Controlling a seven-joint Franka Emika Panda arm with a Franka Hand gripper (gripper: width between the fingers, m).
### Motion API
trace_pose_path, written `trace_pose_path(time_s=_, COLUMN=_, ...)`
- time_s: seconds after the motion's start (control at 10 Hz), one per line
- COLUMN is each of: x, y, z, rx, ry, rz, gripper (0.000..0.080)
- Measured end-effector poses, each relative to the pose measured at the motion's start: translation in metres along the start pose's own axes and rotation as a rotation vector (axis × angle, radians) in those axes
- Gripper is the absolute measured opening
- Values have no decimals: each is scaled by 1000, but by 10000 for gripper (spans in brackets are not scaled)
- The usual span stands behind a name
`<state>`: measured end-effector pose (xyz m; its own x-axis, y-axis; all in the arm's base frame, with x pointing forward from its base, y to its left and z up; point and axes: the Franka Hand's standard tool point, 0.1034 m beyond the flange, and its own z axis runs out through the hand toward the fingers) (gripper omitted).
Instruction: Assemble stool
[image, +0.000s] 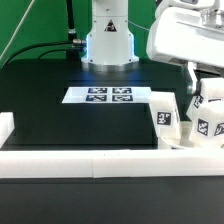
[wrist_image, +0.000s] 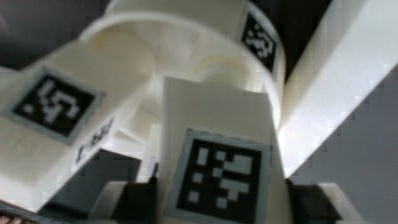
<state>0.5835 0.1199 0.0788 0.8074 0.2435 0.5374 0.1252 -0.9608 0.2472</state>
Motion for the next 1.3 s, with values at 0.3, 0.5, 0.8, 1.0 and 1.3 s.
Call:
trace_pose_path(time_s=0.3, x=0, y=-1, z=0, rx=-12, ry=34, rz=15, gripper=324)
trace_pose_path(time_s=0.5, x=-1, y=1, z=0, rx=-12, ry=27, rz=10, gripper=324)
trace_pose_path(time_s=0.8, x=-2, y=1, z=1, rx=-12, ry=21, rz=8, gripper=579)
trace_pose_path(time_s=1.0, x=-2, y=1, z=1, rx=-12, ry=21, rz=7, gripper=637)
trace_pose_path(time_s=1.3, x=-2, y=1, z=1, rx=-12, ry=21, rz=7, gripper=648)
